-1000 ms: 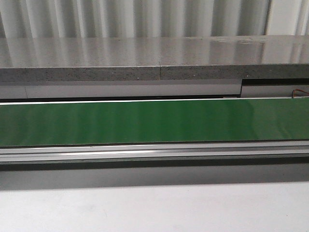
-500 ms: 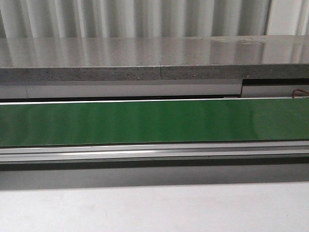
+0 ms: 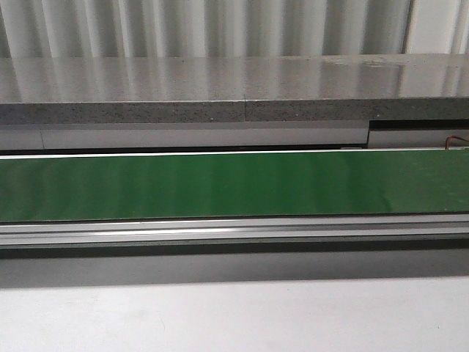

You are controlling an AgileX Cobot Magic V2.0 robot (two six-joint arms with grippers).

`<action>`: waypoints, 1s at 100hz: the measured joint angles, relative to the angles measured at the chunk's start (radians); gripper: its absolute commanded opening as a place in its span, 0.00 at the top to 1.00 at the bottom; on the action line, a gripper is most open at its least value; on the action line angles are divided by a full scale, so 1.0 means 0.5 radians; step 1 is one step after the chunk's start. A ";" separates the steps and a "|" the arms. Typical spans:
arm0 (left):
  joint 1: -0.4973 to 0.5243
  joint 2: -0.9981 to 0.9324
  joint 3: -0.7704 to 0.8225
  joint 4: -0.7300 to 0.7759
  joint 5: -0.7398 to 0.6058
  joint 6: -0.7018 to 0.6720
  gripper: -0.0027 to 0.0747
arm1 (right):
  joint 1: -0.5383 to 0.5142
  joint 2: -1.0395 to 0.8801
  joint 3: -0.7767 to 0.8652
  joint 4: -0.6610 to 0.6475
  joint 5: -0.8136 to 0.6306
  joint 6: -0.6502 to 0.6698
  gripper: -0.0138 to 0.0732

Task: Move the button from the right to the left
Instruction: 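Lower the button into the blue tray and open the left gripper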

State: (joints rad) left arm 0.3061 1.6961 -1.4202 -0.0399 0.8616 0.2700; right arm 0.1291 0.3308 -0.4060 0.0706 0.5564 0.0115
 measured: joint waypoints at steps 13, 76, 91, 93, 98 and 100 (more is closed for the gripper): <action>-0.157 -0.110 0.083 -0.012 -0.068 -0.054 0.99 | 0.000 0.000 0.000 0.000 0.000 0.000 0.92; -0.729 -0.740 0.633 -0.095 -0.342 -0.177 0.99 | 0.000 0.000 0.000 0.000 0.000 0.000 0.92; -0.729 -0.989 0.851 -0.109 -0.424 -0.179 0.99 | 0.000 0.000 0.000 0.000 0.000 0.000 0.92; -0.729 -1.029 0.883 -0.109 -0.431 -0.179 0.99 | 0.000 0.000 0.000 0.000 0.000 0.000 0.92; -0.729 -1.123 0.956 -0.113 -0.450 -0.179 0.99 | 0.000 0.000 0.000 0.000 0.000 0.000 0.92; -0.729 -1.163 0.987 -0.117 -0.456 -0.179 0.99 | 0.000 0.000 0.000 0.000 0.000 0.000 0.92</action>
State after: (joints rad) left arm -0.0584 1.1145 -0.9268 -0.0984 0.6339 0.1802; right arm 0.1291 0.3308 -0.4060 0.0706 0.5564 0.0115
